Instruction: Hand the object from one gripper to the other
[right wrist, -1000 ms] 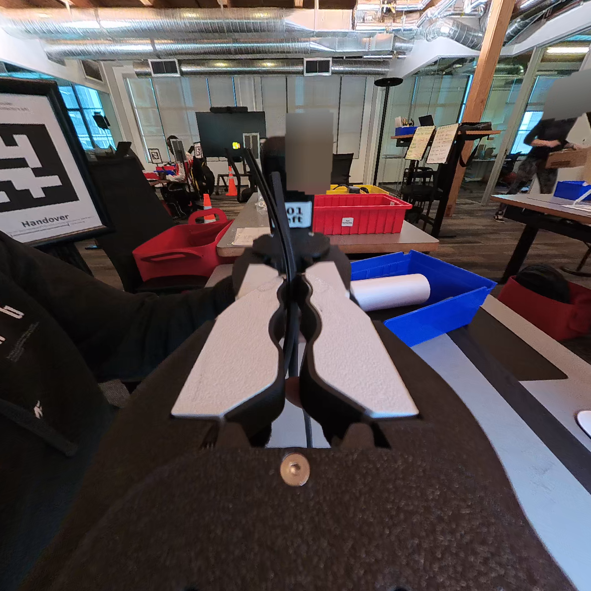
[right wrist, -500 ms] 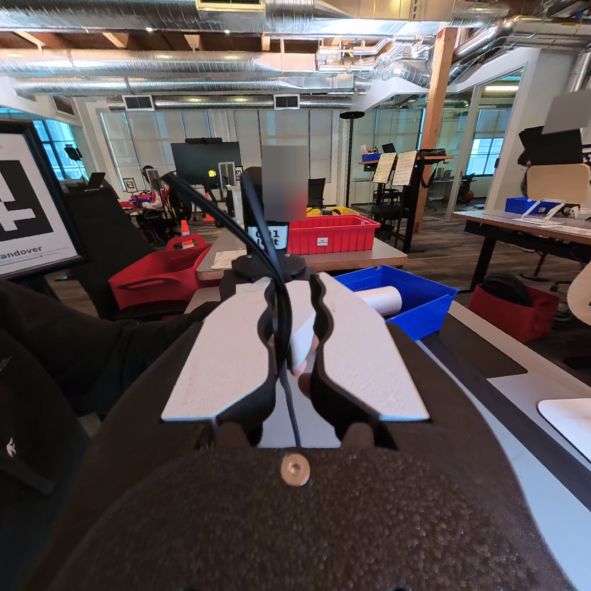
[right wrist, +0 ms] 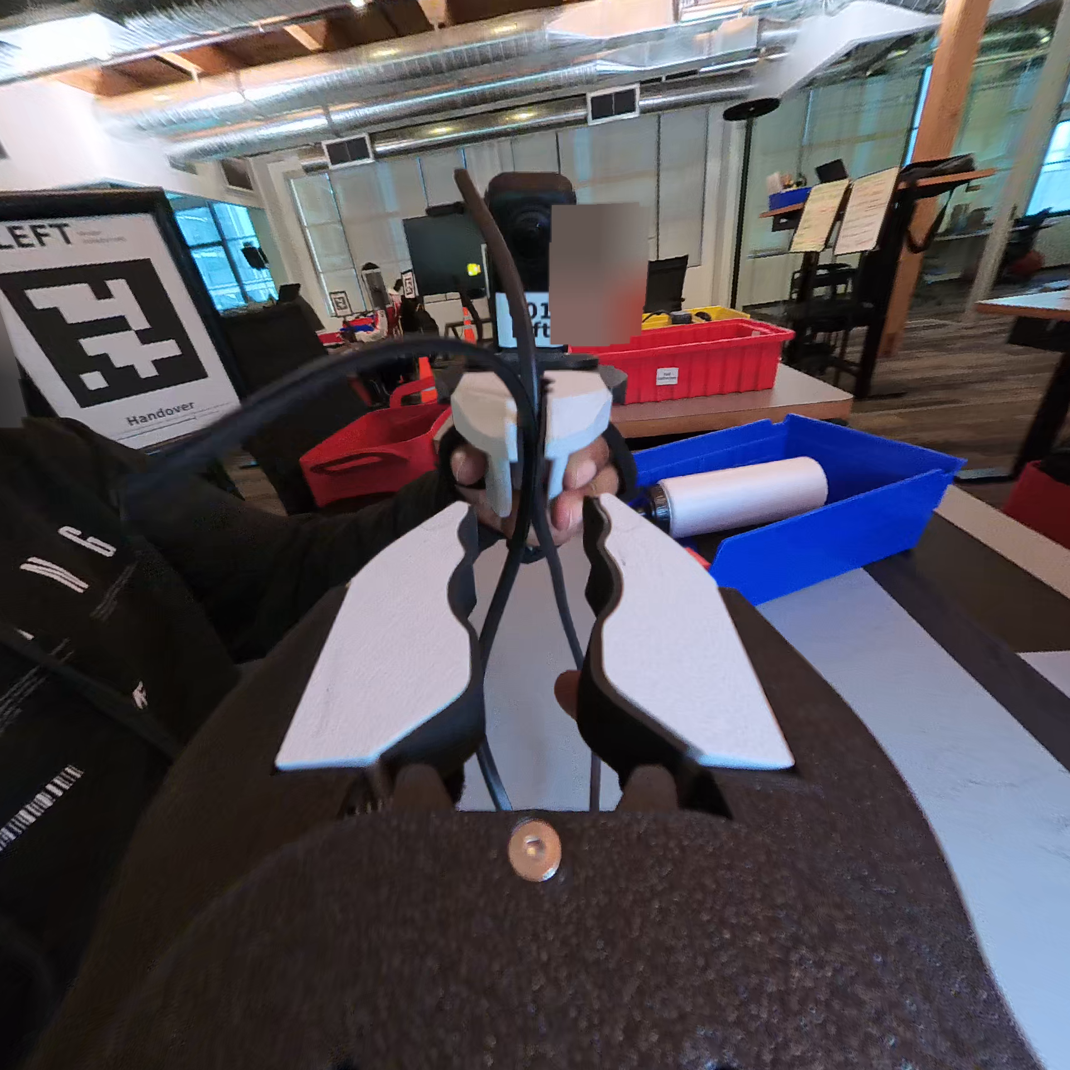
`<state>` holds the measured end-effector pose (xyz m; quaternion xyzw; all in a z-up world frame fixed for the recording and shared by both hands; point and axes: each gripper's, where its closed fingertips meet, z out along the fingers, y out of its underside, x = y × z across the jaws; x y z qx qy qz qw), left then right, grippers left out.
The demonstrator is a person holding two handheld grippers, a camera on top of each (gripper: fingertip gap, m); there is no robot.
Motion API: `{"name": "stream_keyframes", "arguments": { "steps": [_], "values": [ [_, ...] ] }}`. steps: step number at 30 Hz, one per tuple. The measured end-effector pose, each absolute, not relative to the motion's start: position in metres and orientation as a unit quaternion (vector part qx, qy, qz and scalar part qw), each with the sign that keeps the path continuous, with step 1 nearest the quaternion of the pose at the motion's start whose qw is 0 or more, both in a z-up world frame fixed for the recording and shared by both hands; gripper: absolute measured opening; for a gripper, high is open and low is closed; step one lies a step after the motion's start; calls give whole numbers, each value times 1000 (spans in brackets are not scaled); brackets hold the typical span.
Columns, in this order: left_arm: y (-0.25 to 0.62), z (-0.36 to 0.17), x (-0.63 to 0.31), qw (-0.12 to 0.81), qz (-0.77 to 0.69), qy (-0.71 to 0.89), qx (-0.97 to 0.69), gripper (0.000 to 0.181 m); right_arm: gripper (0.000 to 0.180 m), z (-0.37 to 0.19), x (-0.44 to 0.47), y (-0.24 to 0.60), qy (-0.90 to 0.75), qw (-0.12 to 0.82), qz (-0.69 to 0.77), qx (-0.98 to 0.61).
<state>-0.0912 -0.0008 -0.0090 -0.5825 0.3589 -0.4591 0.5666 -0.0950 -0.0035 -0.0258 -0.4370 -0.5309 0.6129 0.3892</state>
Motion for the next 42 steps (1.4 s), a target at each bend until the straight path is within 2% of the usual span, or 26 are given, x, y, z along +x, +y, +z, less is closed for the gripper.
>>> {"name": "stream_keyframes", "arguments": {
  "steps": [8, 12, 21, 28, 37, 40, 42],
  "values": [
    [-5, -4, -85, 573, -468, 361, -568, 6, 24, -33, -114, -12, -525, 396, 616, -434],
    [-4, -7, -82, 575, -458, 362, -572, 6, 9, -32, -116, -16, -518, 396, 626, -427],
    [-3, -3, -87, 582, -472, 345, -566, 6, 7, -29, -117, -14, -515, 408, 619, -431],
    [-8, -11, -93, 571, -435, 382, -582, 22, 8, -15, -106, -7, -496, 419, 627, -431],
    [0, -32, -101, 552, -377, 408, -621, 29, 8, -10, -103, -4, -483, 429, 630, -431],
    [0, -43, -87, 538, -367, 422, -631, 29, 8, -9, -103, -2, -479, 435, 627, -433],
    [4, -44, -81, 543, -362, 416, -634, 19, 8, -11, -104, -2, -484, 442, 617, -436]
  ]
}}
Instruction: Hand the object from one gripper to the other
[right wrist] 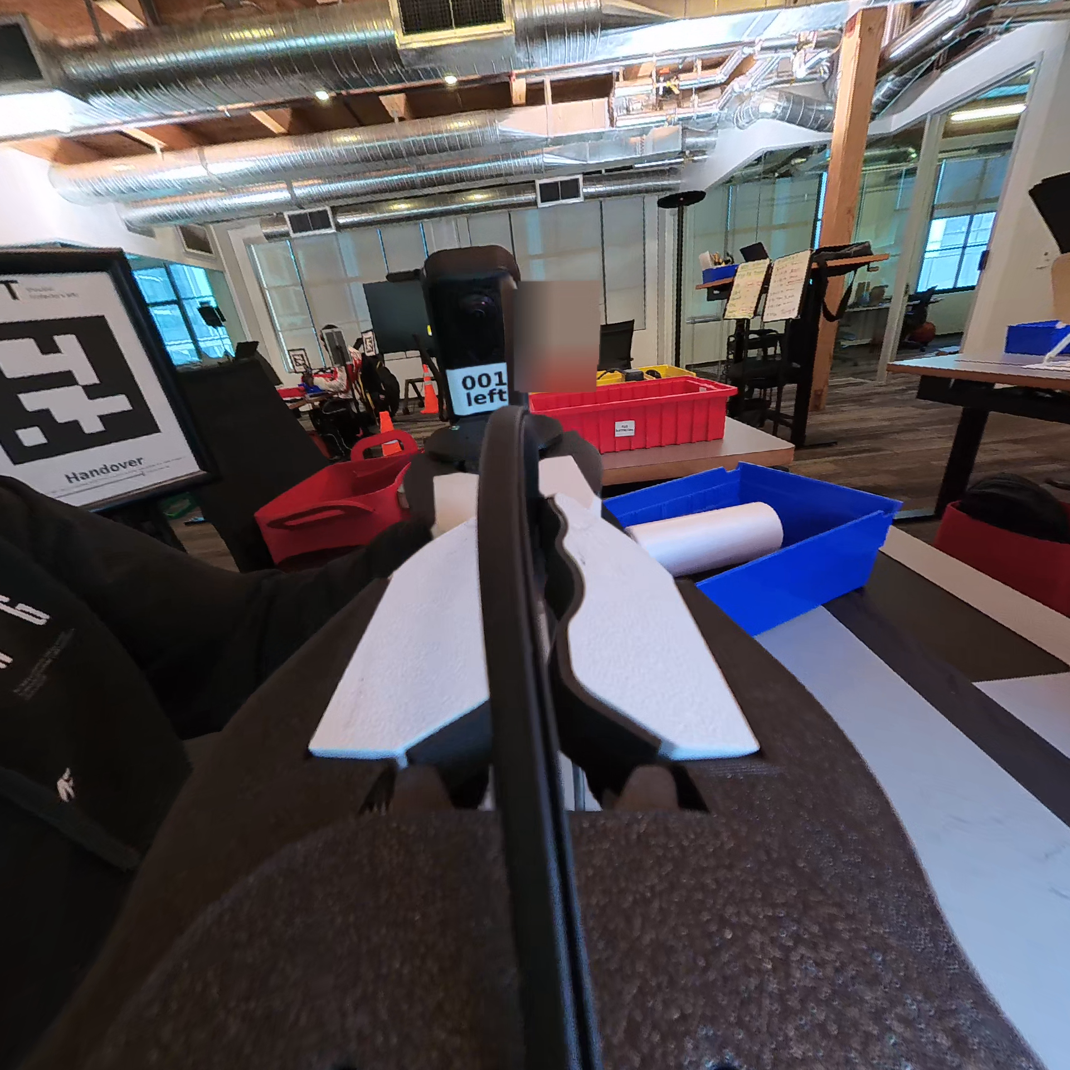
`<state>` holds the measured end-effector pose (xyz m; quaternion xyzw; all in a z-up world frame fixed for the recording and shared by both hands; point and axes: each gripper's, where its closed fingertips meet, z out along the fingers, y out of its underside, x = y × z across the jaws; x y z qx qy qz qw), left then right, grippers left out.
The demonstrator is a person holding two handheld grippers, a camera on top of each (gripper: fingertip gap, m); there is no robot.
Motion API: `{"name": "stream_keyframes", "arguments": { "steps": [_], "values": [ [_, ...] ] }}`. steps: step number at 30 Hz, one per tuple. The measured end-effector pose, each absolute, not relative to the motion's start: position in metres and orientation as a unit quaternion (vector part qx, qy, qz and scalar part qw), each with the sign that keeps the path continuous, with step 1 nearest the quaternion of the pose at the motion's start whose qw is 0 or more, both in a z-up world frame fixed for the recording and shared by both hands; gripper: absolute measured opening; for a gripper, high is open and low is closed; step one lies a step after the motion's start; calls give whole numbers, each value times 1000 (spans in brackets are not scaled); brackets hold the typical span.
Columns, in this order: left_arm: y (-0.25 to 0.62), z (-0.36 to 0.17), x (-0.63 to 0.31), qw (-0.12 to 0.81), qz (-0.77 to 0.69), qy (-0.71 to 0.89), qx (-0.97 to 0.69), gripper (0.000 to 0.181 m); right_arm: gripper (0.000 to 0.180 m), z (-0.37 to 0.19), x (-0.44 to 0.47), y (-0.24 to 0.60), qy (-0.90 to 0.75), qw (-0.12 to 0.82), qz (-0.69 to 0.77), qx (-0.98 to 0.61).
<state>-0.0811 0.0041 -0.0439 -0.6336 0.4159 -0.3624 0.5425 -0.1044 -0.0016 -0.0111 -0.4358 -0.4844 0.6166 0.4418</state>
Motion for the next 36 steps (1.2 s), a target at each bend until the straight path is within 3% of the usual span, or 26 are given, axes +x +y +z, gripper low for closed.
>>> {"name": "stream_keyframes", "arguments": {
  "steps": [2, 8, 14, 18, 24, 36],
  "values": [
    [8, -43, -79, 547, -367, 405, -634, 6, 6, -10, -104, 1, -480, 445, 615, -439],
    [11, -43, -79, 546, -364, 400, -640, 5, 10, -10, -102, 5, -476, 446, 612, -448],
    [7, -26, -87, 566, -389, 379, -620, 5, 31, -22, -91, 16, -492, 421, 606, -462],
    [-1, -19, -85, 564, -427, 385, -593, 6, 29, -45, -98, 2, -536, 375, 610, -447],
    [-2, -22, -82, 563, -440, 387, -583, 5, 8, -53, -110, -18, -553, 352, 631, -415],
    [-3, -30, -80, 550, -443, 401, -583, 6, 12, -53, -118, -16, -570, 423, 567, -418]
  ]
}}
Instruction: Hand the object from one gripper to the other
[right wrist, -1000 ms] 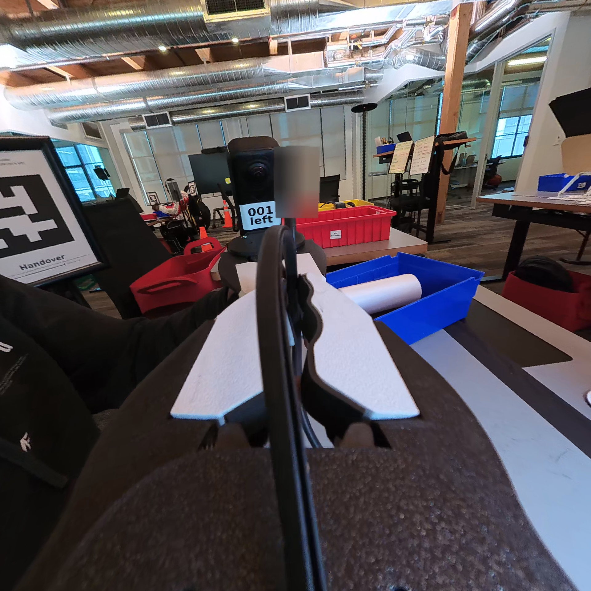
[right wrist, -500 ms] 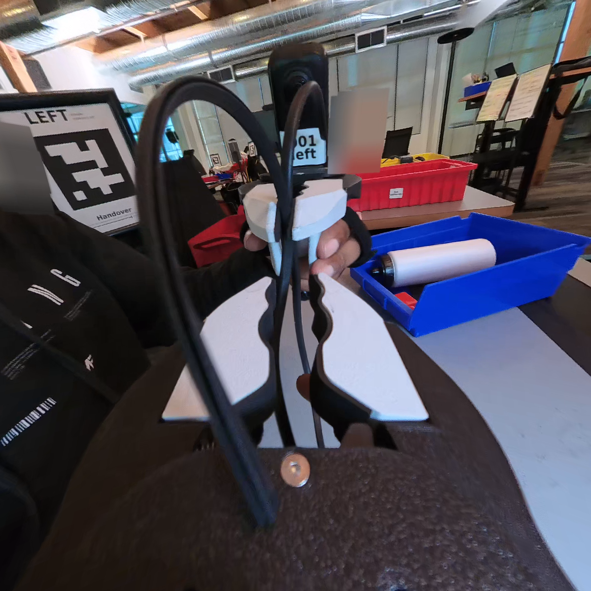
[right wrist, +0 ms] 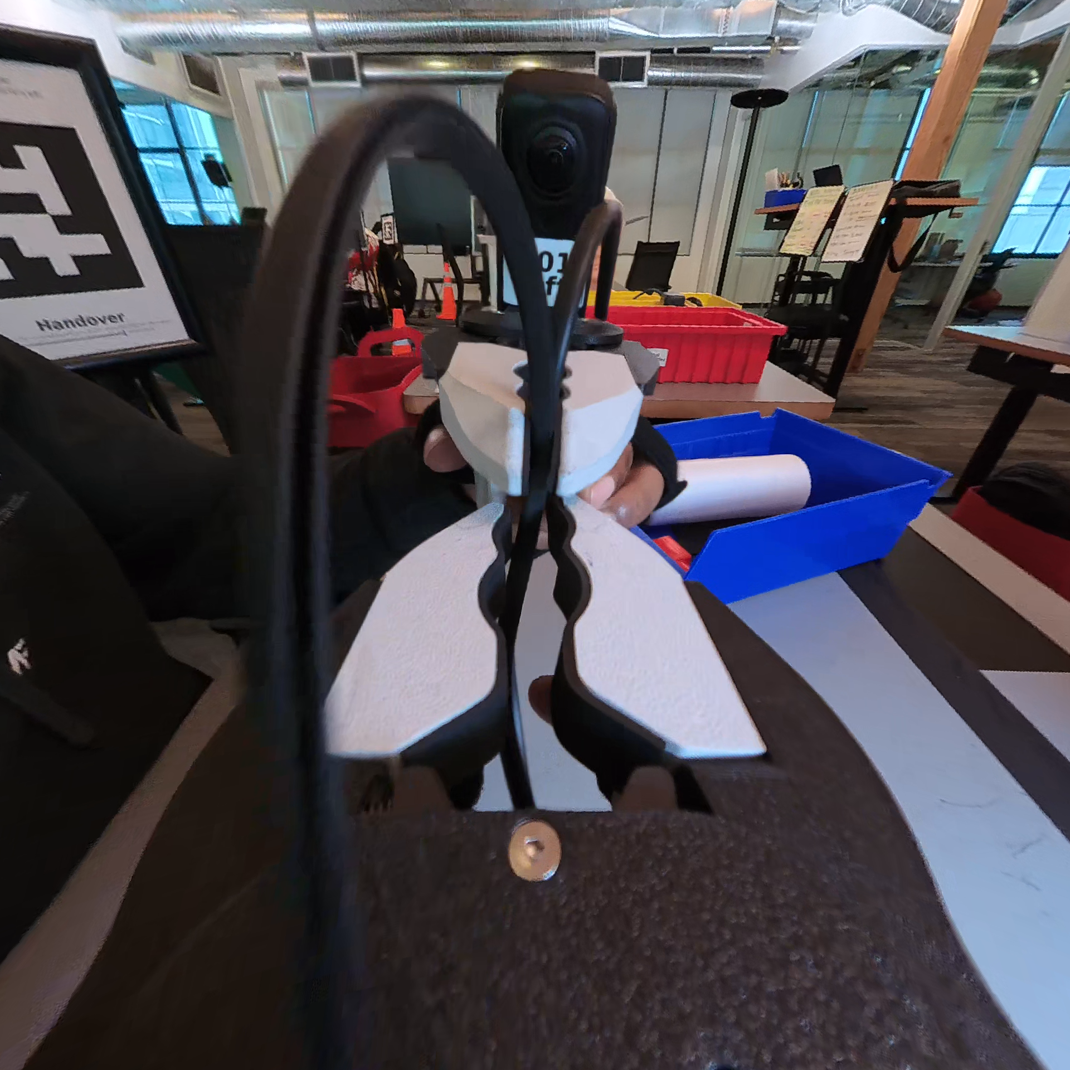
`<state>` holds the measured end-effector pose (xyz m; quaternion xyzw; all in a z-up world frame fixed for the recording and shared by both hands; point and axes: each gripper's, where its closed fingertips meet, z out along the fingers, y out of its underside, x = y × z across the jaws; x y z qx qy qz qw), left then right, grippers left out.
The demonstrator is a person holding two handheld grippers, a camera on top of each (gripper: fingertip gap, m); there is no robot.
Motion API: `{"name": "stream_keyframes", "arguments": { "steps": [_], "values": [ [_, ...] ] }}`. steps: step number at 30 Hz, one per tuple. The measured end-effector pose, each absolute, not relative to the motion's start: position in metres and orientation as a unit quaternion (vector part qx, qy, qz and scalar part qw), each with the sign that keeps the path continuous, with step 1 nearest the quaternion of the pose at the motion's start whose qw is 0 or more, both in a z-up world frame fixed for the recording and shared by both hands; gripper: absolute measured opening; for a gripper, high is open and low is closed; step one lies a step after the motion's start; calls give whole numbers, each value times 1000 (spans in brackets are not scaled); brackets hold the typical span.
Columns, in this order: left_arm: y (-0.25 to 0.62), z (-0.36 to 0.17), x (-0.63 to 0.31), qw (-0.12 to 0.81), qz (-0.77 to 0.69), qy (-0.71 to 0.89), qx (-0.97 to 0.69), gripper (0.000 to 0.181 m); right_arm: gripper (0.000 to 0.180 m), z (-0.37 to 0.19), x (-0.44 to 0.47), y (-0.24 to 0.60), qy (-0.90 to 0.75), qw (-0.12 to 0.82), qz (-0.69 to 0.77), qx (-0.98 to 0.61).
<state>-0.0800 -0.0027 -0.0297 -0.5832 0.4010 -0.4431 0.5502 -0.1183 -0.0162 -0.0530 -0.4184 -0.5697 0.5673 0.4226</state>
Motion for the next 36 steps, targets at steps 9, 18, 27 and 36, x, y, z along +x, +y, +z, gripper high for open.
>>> {"name": "stream_keyframes", "arguments": {
  "steps": [9, 18, 27, 36],
  "values": [
    [0, -34, -77, 550, -441, 397, -589, 6, 5, -53, -119, -12, -573, 439, 546, -425],
    [11, -27, -103, 563, -429, 362, -606, 21, 5, -48, -105, 19, -556, 466, 502, -471],
    [21, -69, -89, 518, -390, 396, -650, 33, 4, -30, -91, 22, -527, 469, 533, -467],
    [-3, -75, -62, 486, -443, 446, -607, 33, 5, -28, -97, -3, -550, 448, 561, -427]
  ]
}}
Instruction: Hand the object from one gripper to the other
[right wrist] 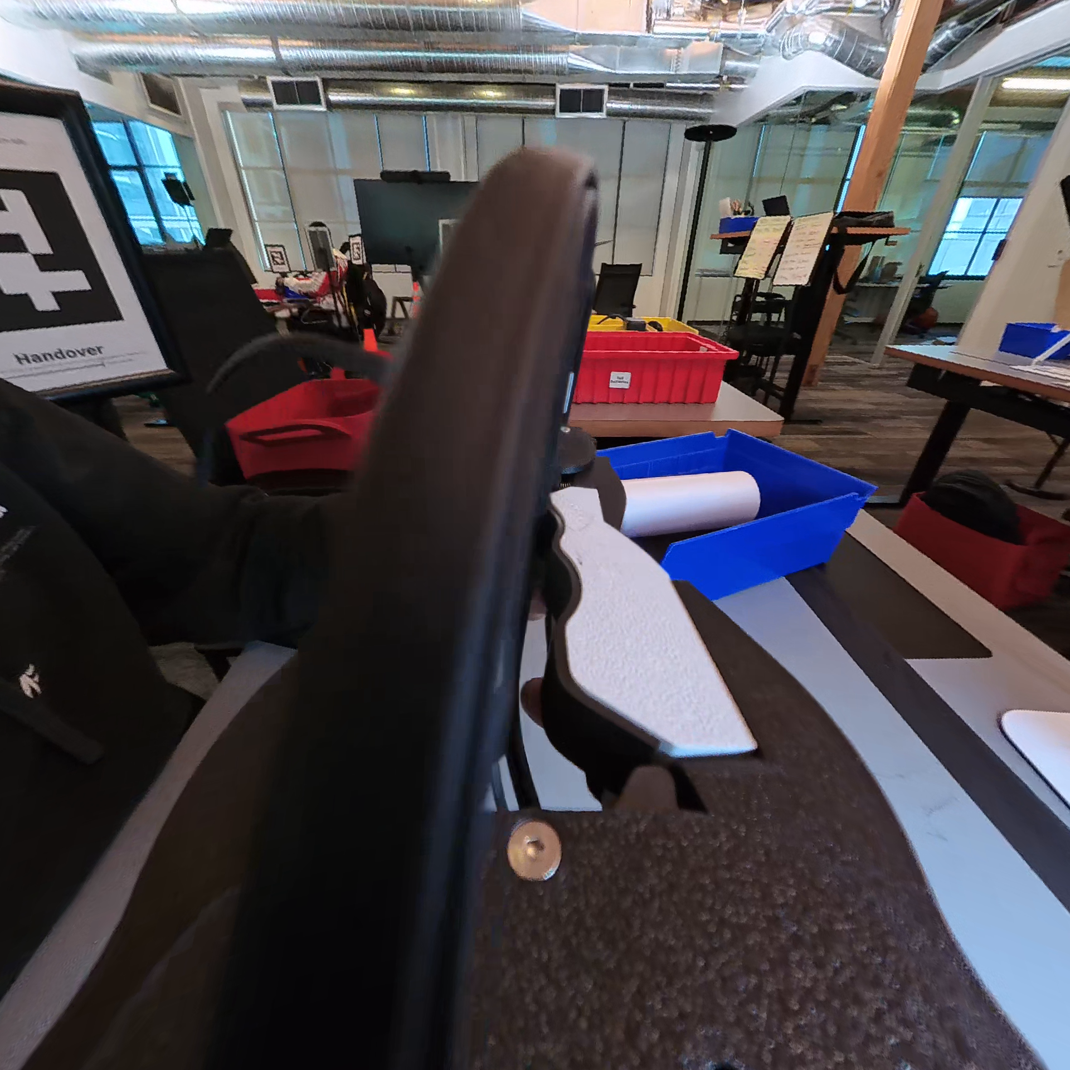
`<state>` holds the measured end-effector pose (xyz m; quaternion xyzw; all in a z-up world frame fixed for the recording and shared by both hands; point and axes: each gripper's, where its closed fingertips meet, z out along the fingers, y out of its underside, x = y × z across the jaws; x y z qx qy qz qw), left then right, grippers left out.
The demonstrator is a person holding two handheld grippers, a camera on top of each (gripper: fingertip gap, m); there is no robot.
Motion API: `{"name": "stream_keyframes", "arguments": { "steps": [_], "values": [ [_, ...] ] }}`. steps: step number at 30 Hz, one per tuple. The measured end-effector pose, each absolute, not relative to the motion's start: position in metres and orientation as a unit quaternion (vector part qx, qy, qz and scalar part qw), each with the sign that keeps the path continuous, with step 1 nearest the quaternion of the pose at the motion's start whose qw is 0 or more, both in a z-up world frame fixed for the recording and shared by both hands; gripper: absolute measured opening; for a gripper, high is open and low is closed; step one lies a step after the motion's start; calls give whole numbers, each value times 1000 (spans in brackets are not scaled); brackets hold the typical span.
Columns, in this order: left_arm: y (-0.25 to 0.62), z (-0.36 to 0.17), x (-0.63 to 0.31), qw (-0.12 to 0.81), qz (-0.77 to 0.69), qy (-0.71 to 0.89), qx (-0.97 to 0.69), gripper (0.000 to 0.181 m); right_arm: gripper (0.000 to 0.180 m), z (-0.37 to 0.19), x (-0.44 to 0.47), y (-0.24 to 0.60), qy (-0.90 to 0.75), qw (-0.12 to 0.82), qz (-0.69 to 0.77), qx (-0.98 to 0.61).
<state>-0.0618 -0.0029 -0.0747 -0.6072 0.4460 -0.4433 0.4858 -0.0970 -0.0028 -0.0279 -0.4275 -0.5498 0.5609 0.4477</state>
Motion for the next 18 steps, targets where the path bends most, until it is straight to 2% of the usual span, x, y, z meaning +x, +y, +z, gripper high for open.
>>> {"name": "stream_keyframes", "arguments": {
  "steps": [3, 7, 10, 15, 18],
  "values": [
    [-3, -73, -61, 491, -440, 447, -605, 28, 2, -30, -96, 1, -553, 456, 546, -433],
    [3, -73, -69, 502, -423, 442, -612, 28, 7, -28, -92, 10, -553, 472, 526, -442],
    [13, -63, -84, 529, -411, 412, -617, 28, 5, -19, -82, 29, -551, 503, 482, -458],
    [34, -45, -119, 588, -386, 342, -623, 24, 4, -1, -48, 108, -571, 567, 273, -528],
    [38, -41, -130, 605, -365, 330, -626, 22, 4, 5, -18, 170, -590, 559, 94, -575]
  ]
}}
